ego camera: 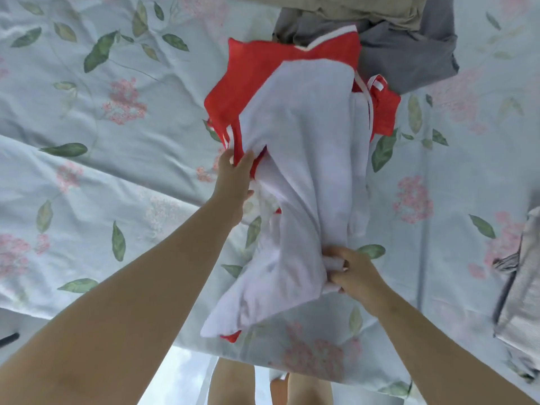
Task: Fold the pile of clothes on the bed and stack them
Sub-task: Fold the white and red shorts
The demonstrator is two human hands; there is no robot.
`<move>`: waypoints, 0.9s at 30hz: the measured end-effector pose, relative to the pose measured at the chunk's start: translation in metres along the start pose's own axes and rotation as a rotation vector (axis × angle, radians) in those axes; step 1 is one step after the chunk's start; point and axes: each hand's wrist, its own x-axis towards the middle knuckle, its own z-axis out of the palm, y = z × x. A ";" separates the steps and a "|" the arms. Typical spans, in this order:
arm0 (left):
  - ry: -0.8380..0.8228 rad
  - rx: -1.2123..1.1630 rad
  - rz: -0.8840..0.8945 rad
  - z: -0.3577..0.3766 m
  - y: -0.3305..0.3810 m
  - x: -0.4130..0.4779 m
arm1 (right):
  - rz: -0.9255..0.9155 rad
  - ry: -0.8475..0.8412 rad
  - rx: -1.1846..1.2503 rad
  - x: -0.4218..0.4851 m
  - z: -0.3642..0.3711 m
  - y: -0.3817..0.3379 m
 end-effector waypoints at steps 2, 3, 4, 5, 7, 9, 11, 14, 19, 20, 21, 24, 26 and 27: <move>0.106 -0.120 0.076 0.013 0.003 0.000 | 0.061 -0.062 -0.072 -0.011 -0.008 0.025; 0.185 -0.137 0.098 0.016 0.004 0.002 | 0.097 -0.066 -0.091 -0.012 -0.014 0.032; 0.259 -0.135 0.099 0.018 0.003 0.005 | 0.140 -0.052 -0.075 -0.011 -0.018 0.036; 0.303 -0.128 0.083 0.018 0.002 0.008 | 0.175 -0.013 -0.068 -0.009 -0.022 0.036; 0.267 -0.094 0.076 0.021 0.001 0.010 | 0.137 0.132 -0.096 -0.003 -0.028 0.025; 0.146 0.044 0.126 0.029 0.003 0.001 | -0.035 0.315 -0.008 -0.002 -0.030 0.001; -0.068 0.190 0.195 0.040 0.000 -0.016 | -0.131 0.394 0.282 -0.004 -0.033 -0.028; -0.517 0.537 0.215 0.055 -0.009 -0.048 | -0.129 0.144 0.901 -0.002 -0.045 -0.053; -0.774 0.694 0.138 0.060 -0.012 -0.063 | -0.072 0.345 0.818 0.005 -0.065 -0.035; -0.731 0.659 0.144 0.061 -0.010 -0.065 | -0.042 0.412 0.815 0.004 -0.070 -0.028; -0.652 0.605 0.157 0.064 -0.009 -0.065 | -0.015 0.468 0.821 0.004 -0.075 -0.019; -0.275 0.652 0.384 0.068 -0.014 -0.056 | 0.102 0.614 0.902 -0.001 -0.086 0.013; -0.172 0.983 0.609 0.070 -0.018 -0.047 | 0.189 0.724 0.931 -0.003 -0.089 0.032; -0.211 1.131 0.654 0.073 -0.020 -0.045 | 0.207 0.740 0.936 -0.003 -0.090 0.039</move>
